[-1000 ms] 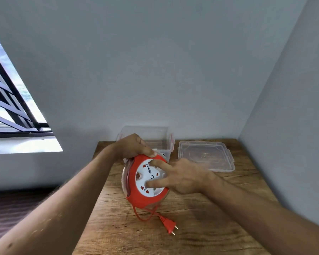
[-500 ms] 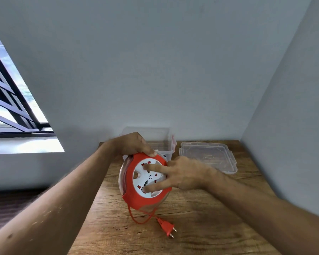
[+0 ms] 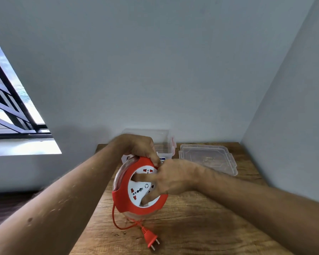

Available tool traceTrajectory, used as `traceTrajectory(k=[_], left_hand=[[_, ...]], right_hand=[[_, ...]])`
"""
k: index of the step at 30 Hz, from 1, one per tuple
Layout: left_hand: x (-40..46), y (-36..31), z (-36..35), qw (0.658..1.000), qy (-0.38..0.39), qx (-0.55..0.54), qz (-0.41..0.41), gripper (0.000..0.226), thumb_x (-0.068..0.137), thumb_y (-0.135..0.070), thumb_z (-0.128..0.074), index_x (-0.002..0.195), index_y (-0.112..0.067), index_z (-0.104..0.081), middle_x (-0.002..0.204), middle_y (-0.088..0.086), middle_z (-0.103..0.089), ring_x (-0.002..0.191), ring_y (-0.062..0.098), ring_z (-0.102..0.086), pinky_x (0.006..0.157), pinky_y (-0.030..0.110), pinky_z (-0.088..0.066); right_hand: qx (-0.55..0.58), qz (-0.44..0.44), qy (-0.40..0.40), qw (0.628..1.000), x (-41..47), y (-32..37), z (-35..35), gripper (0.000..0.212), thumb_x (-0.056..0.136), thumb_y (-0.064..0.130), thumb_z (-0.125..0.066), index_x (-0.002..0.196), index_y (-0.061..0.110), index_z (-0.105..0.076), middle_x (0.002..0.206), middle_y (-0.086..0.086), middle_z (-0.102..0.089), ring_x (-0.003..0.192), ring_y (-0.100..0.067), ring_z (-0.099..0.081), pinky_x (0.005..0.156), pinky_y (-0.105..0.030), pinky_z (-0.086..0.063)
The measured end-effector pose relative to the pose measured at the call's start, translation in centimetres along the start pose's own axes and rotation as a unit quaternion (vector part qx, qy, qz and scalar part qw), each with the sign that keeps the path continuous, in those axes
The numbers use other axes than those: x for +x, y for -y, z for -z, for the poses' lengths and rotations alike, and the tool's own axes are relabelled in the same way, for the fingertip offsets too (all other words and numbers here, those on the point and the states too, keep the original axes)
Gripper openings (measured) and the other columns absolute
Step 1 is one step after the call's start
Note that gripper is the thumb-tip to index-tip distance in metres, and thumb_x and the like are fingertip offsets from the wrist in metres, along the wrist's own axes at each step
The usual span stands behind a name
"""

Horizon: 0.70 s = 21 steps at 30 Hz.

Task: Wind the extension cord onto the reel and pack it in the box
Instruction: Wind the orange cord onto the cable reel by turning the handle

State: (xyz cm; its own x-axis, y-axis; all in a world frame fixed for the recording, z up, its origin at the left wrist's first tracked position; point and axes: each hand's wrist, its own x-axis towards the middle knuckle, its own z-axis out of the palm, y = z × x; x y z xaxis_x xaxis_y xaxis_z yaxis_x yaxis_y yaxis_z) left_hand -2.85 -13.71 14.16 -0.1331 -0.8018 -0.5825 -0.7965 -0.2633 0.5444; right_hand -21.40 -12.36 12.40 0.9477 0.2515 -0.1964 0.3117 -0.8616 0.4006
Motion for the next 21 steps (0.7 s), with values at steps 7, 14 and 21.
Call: traceTrajectory(k=[7,14,21], left_hand=[[0.5,-0.4,0.3,0.999,-0.027,-0.018,-0.024,0.033,0.081,-0.03,-0.084,0.097,-0.002,-0.083,0.087,0.007,-0.084,0.074,0.016,-0.079,0.068,0.024,-0.064],[-0.3,1.0,1.8,0.979,-0.141,-0.124,-0.077,0.025,0.079,-0.028,-0.088,0.087,-0.005,-0.085,0.082,0.012,-0.083,0.069,0.021,-0.079,0.065,0.029,-0.064],[-0.4,2.7,0.9,0.956,-0.175,-0.203,-0.123,0.014,0.079,-0.02,-0.088,0.085,-0.008,-0.086,0.082,0.014,-0.083,0.068,0.02,-0.08,0.066,0.029,-0.065]], right_hand=[[-0.063,-0.018,-0.051,0.997,-0.7,-0.4,-1.3,0.055,0.089,0.02,-0.071,0.138,0.036,-0.052,0.141,-0.016,-0.048,0.09,-0.039,-0.07,0.063,-0.045,-0.062],[0.035,-0.215,-0.065,0.974,-0.8,-0.3,-2.5,0.067,0.094,0.033,-0.065,0.148,0.043,-0.026,0.132,-0.023,-0.049,0.078,-0.039,-0.068,0.052,-0.048,-0.06],[0.061,-0.312,-0.147,0.937,0.2,0.7,-2.9,0.06,0.087,0.053,-0.059,0.142,0.036,-0.043,0.102,-0.016,-0.071,0.073,-0.029,-0.07,0.046,-0.03,-0.049]])
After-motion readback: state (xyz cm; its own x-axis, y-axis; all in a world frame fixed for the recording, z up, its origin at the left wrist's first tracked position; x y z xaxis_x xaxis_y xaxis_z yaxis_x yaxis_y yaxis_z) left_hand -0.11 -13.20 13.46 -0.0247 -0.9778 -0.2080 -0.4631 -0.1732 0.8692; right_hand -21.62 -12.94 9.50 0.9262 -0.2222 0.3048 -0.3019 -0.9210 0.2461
